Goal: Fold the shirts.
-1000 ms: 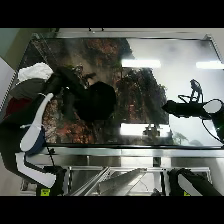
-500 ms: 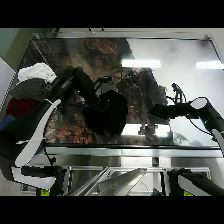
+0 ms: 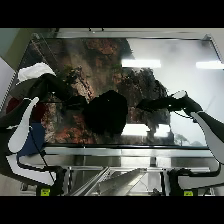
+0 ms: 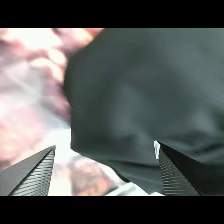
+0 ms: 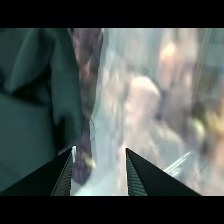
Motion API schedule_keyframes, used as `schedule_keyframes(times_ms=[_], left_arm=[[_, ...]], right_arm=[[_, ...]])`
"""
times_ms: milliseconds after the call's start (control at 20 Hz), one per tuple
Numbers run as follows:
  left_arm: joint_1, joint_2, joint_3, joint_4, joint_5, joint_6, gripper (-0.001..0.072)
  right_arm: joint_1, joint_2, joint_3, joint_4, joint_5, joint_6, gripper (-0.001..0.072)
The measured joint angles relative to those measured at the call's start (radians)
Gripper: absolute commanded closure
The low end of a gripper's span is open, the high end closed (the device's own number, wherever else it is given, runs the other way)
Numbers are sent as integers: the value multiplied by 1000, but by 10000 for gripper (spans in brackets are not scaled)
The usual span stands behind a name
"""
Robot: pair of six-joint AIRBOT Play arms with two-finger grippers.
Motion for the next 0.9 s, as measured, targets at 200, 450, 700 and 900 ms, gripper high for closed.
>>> schedule_keyframes(times_ms=[200, 450, 700, 900], left_arm=[[37, -74, -37, -62, -50, 52, 26], [9, -119, -48, -140, -132, 100, 491], [-6, -104, -53, -139, -172, 112, 694], [24, 35, -52, -150, -167, 115, 693]], right_arm=[[63, -109, 79, 40, -13, -4, 328], [137, -201, 175, 85, -35, -7, 505], [163, -223, 245, 88, -3, -27, 695], [109, -106, 304, 91, 90, -56, 695]])
